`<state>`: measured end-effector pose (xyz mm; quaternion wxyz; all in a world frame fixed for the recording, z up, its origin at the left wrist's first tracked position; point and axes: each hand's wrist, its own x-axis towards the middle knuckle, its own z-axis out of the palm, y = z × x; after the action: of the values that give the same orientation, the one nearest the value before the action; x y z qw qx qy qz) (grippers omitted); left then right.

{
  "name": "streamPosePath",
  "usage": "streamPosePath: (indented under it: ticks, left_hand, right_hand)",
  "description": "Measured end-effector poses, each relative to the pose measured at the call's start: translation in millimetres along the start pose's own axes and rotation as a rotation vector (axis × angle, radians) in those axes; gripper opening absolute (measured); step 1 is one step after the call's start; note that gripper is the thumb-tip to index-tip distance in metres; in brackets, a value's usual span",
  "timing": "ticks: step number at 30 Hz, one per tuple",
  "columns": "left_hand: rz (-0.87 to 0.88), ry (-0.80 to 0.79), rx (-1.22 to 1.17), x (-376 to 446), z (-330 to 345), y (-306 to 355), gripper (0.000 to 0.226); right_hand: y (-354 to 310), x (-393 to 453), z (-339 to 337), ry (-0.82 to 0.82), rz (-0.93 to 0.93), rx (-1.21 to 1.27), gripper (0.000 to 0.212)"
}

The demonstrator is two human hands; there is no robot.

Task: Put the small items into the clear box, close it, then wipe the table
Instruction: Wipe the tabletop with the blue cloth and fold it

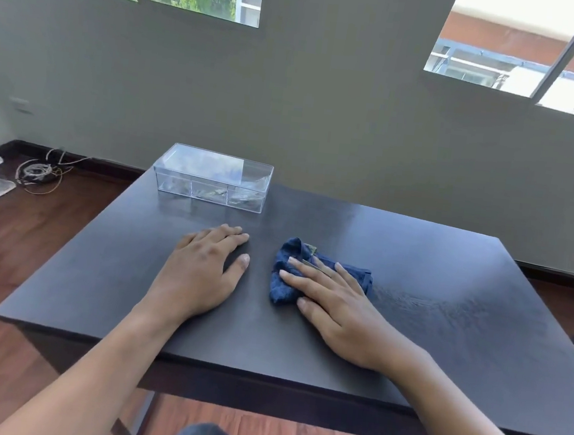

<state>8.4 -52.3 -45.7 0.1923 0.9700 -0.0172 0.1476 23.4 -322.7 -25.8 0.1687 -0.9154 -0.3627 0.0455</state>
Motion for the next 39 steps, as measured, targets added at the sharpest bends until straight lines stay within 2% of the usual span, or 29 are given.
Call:
streamPosePath:
  ticks: [7,12,15,23,26,29,33,36,39]
  left_hand:
    - [0.011,-0.006,0.012,-3,0,0,0.047]
    - [0.019,0.002,0.011,-3,-1,3,0.042]
    - [0.019,0.01,-0.07,-4,0,14,0.037]
    - [0.214,-0.099,-0.186,-12,27,101,0.049]
    - [0.235,-0.148,-0.186,-12,36,143,0.046]
    - [0.156,-0.154,-0.241,-3,44,185,0.041]
    - [-0.023,-0.256,-0.154,13,60,231,0.053]
    - [-0.099,-0.299,-0.106,22,71,259,0.061]
    - [-0.163,-0.323,-0.121,31,77,275,0.054]
  right_hand:
    - [-14,-72,-7,0.002,0.017,0.038,0.046]
    - [6,-109,-19,0.011,0.083,0.022,0.047]
    - [25,-127,-27,0.043,0.151,0.024,0.047]
    - [99,-125,-47,0.149,0.446,-0.023,0.043]
    - [108,-118,-60,0.263,0.523,0.141,0.046]
    - [117,-110,-79,0.396,0.612,0.248,0.059]
    - [131,-93,-93,0.249,0.719,0.207,0.077]
    - [133,-83,-96,0.21,0.699,0.165,0.072]
    - [132,-78,-106,0.135,0.705,0.222,0.054]
